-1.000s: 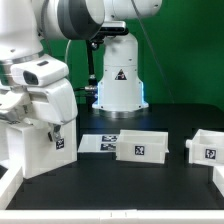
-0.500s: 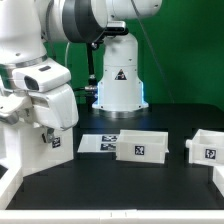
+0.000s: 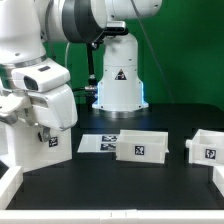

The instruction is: Assemble drawer

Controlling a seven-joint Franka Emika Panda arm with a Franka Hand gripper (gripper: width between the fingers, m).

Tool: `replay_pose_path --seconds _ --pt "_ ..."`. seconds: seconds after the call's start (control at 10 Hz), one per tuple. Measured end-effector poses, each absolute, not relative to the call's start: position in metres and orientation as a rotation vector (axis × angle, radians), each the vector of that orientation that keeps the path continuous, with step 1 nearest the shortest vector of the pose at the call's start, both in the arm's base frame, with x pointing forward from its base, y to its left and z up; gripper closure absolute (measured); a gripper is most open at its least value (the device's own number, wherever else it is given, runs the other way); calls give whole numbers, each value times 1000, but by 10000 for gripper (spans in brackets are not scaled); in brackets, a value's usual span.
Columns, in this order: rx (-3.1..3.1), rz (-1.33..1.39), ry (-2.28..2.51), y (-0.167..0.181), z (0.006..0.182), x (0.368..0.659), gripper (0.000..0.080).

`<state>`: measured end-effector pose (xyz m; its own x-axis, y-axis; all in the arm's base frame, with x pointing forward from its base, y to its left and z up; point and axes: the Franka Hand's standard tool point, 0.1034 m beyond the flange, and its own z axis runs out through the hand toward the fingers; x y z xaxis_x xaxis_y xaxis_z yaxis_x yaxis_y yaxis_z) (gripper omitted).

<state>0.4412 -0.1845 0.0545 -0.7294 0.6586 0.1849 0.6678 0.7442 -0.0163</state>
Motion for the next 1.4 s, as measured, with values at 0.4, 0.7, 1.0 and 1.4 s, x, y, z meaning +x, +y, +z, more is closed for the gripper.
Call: replay_pose_path --seconds 0.4,0.7,1.0,1.4 --pt "-1064 -75 -2763 -185 55 441 742" --pt "-1280 -85 -2720 -214 72 439 742" --pt "-1513 -26 -2643 -218 81 437 742" --pt "-1696 -14 -2745 -226 98 457 742"
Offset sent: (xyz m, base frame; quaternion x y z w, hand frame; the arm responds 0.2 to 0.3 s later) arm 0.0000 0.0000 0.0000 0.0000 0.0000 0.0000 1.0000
